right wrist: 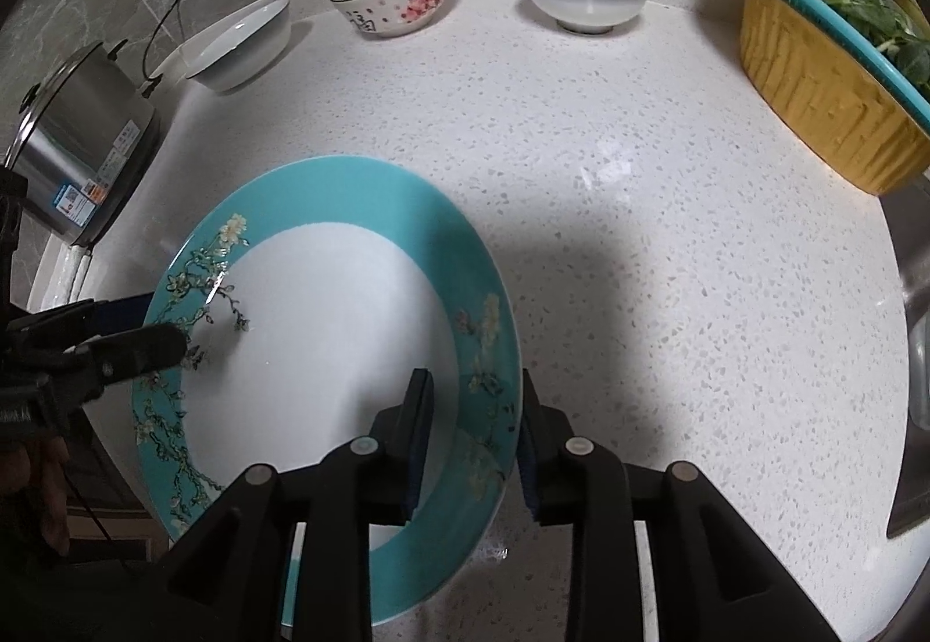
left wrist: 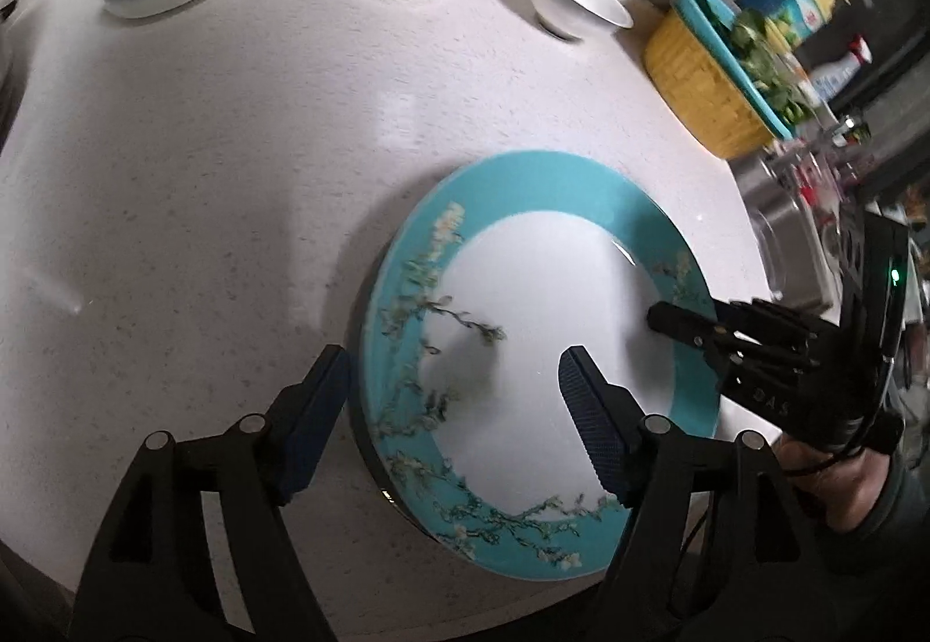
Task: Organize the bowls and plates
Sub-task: 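Open both grippers and release the teal floral plate on the stack, then move both grippers to the large white bowl rim and close on it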
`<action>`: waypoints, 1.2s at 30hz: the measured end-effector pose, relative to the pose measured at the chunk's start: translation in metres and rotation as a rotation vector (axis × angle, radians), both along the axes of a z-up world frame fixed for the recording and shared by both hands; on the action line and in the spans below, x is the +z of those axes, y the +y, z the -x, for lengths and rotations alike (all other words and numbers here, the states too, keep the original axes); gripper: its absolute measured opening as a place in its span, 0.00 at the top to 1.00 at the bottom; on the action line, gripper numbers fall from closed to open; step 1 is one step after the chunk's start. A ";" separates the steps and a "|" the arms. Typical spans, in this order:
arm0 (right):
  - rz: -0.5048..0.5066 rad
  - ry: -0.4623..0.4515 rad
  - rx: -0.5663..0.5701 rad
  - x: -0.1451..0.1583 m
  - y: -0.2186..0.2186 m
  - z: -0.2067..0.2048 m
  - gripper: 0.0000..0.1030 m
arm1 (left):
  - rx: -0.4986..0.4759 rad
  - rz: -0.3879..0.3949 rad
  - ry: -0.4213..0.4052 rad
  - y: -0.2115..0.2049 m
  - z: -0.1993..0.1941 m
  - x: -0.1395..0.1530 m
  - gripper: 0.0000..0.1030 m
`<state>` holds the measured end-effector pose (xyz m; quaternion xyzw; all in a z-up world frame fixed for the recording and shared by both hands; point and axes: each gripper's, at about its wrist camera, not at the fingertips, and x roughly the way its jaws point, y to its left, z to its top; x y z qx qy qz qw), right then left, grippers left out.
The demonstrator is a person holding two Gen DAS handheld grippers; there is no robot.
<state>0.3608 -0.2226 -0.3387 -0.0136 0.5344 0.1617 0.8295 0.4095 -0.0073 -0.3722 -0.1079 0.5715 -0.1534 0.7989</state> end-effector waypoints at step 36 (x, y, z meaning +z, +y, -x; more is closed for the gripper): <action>-0.168 0.025 0.311 0.108 0.253 -0.283 0.35 | 0.561 0.010 -0.095 0.248 -0.225 0.053 0.29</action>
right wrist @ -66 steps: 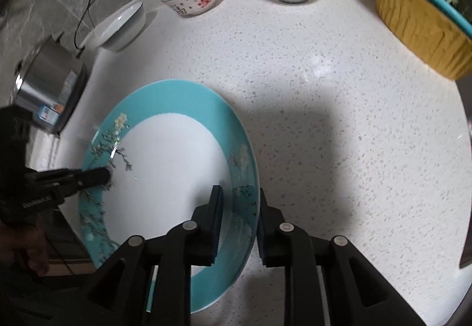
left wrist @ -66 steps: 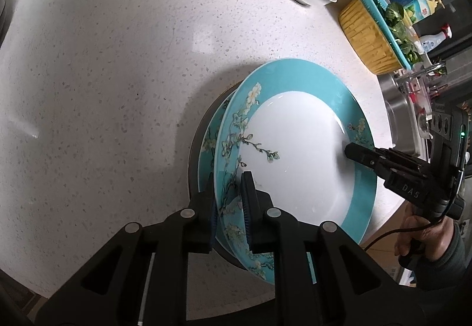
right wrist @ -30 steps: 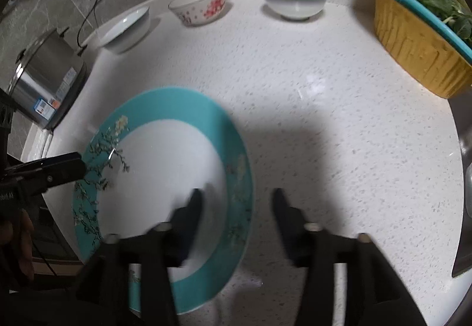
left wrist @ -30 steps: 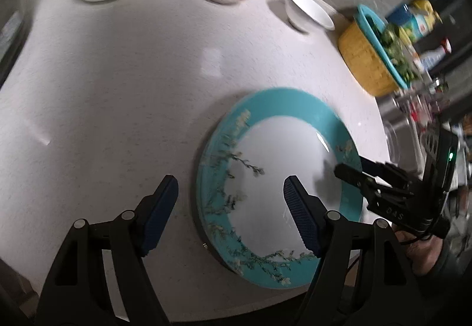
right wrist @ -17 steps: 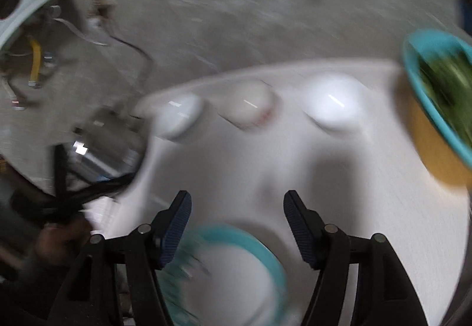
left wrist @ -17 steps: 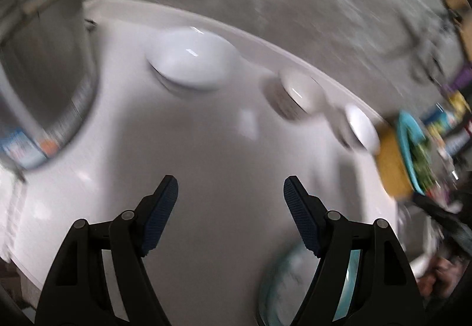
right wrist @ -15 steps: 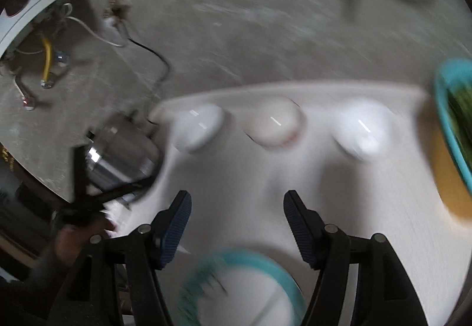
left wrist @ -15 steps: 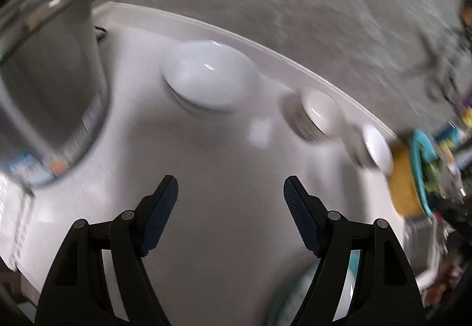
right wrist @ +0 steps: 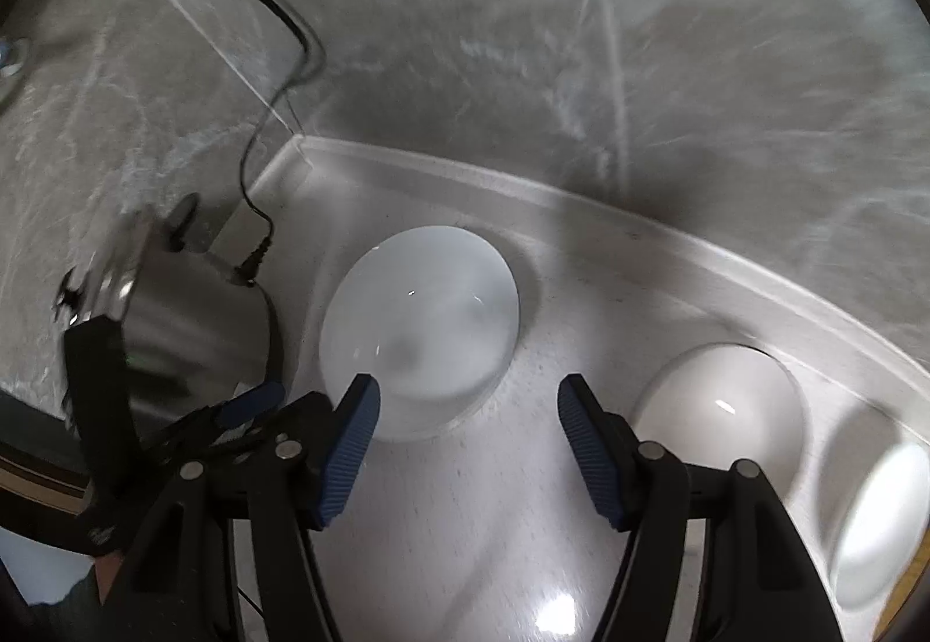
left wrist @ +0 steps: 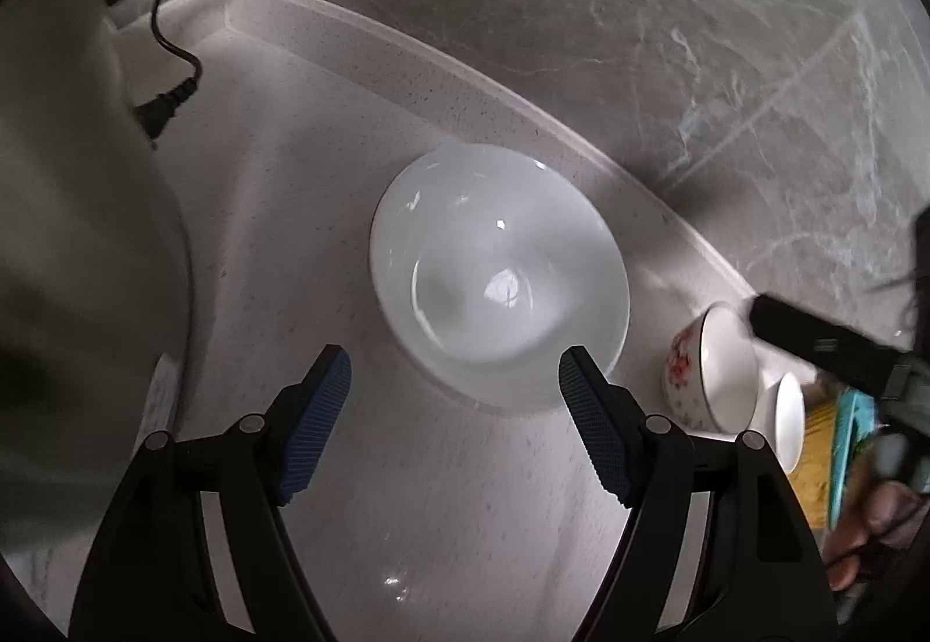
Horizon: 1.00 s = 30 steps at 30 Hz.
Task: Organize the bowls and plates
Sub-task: 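Move both grippers to the large white bowl rim and close on it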
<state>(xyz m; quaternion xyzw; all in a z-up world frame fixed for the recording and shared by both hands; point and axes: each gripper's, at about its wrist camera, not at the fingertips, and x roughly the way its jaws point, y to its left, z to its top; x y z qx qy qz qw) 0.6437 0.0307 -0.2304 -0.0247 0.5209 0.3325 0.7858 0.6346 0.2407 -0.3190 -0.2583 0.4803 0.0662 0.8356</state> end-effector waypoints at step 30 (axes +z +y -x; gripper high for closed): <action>0.194 0.141 0.050 -0.094 0.061 -0.074 0.81 | 0.028 0.063 0.109 0.040 -0.067 -0.071 0.81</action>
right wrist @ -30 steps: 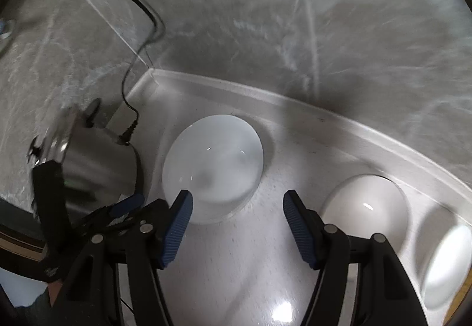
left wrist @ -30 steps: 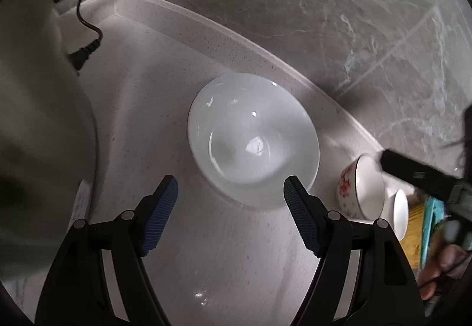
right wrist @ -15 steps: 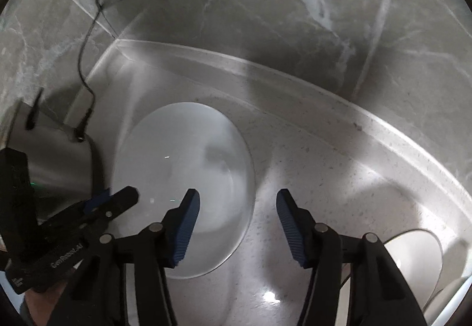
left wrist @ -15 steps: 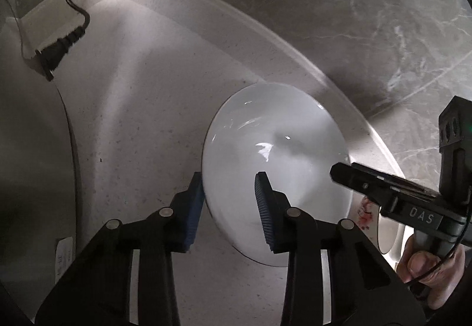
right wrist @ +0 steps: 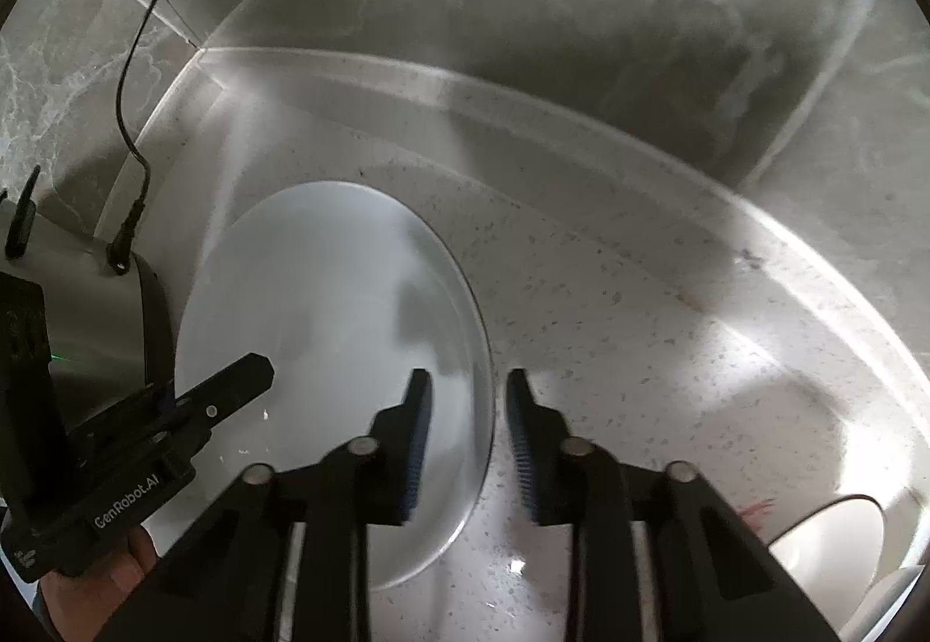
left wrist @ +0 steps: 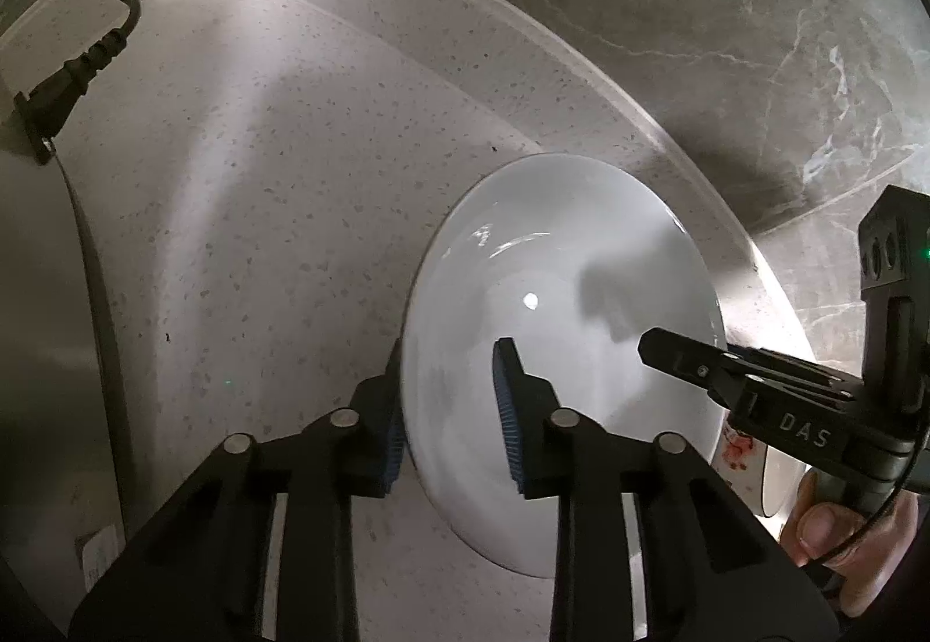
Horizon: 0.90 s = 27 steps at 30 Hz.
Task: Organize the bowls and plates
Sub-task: 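Move both grippers to the large white bowl rim and close on it, then lift the white bowl with both grippers and carry it along the counter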
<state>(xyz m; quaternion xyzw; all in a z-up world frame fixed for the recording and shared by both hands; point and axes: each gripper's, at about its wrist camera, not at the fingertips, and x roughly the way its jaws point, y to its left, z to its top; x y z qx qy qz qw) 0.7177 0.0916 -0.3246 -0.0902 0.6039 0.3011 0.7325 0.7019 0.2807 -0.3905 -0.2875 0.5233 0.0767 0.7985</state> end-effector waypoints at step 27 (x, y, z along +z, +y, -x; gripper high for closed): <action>-0.074 -0.019 -0.041 0.030 -0.037 0.044 0.91 | -0.087 0.001 -0.015 -0.026 0.031 0.030 0.94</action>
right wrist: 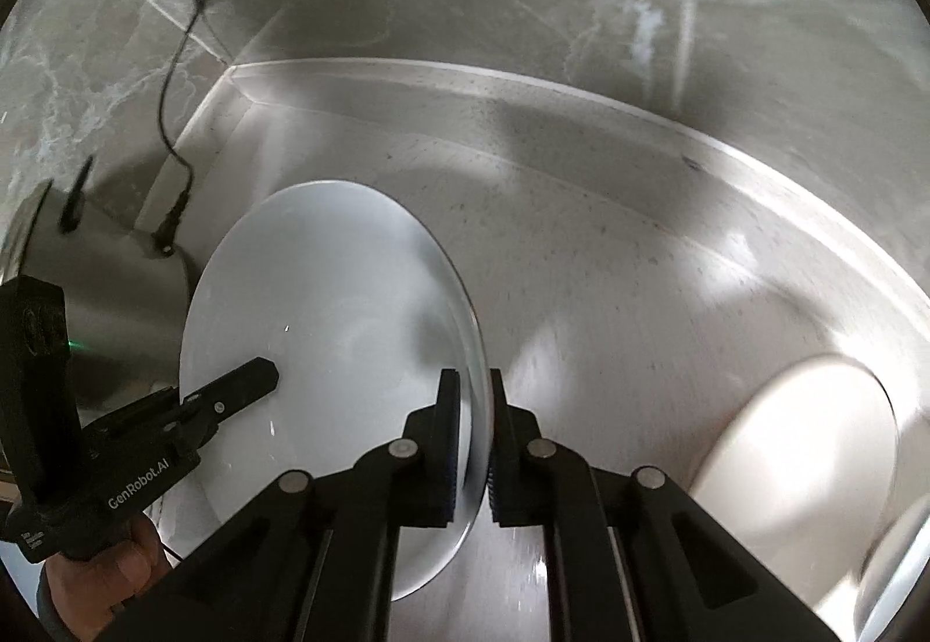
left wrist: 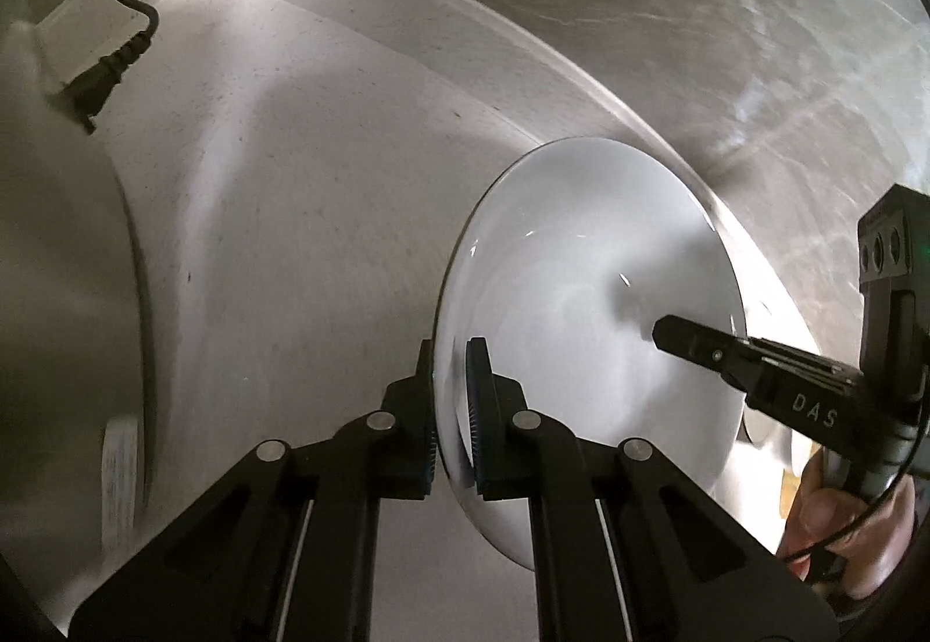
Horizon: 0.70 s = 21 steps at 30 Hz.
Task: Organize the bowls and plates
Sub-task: 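Lift the white bowl with both grippers and carry it along the counter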
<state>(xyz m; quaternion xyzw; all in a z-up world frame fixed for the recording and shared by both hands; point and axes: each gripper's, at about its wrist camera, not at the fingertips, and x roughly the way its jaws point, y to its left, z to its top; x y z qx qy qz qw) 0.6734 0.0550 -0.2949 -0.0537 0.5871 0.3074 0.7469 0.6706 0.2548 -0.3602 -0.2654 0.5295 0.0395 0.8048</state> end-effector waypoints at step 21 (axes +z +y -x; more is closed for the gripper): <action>0.004 0.045 -0.070 -0.008 -0.079 0.131 0.89 | -0.163 0.034 0.105 -0.101 0.134 -0.017 0.93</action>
